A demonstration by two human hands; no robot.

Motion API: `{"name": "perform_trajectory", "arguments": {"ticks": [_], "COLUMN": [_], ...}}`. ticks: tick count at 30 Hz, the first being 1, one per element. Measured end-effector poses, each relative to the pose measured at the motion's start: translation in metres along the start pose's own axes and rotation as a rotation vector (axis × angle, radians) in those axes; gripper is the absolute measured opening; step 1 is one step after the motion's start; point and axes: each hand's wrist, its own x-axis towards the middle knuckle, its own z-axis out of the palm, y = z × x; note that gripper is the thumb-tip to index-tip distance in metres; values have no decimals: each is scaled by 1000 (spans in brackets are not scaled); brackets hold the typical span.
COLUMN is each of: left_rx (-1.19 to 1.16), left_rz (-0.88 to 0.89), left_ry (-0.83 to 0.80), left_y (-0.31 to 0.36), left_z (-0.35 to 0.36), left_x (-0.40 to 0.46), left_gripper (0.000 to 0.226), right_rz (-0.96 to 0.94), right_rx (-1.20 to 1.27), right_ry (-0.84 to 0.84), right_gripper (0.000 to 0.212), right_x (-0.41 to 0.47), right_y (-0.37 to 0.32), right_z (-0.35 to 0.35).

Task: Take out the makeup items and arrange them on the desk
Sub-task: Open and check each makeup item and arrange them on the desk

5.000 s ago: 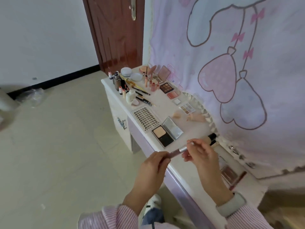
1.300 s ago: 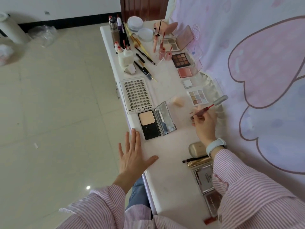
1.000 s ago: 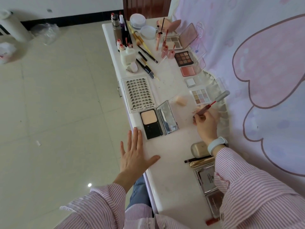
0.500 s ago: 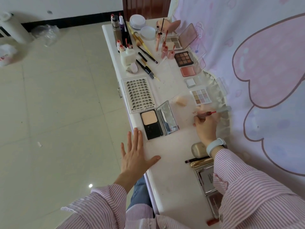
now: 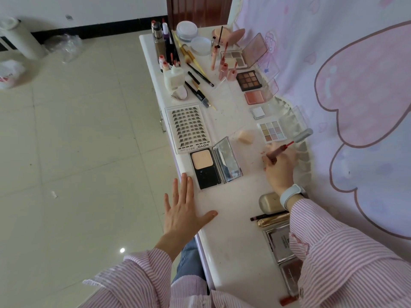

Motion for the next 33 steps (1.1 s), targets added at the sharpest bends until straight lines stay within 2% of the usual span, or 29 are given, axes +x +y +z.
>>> {"name": "perform_trajectory", "arguments": {"ticks": [26,30,33], "left_rx": [-42,-52,-69], "left_rz": [13,11,17], "left_ry": [14,23,26], "left_y": [-2,-2,-3], "left_z": [3,4,4], "left_x": [1,1,1], "left_gripper": [105,105,105], "right_rz": [19,23,26], "right_rx": [43,13,-77], "right_ry": [60,126,125], "right_gripper": [18,25,20], "right_x": [-4,-19,-43], "right_y": [0,2,8], "right_z": [-1,-10,-23]}}
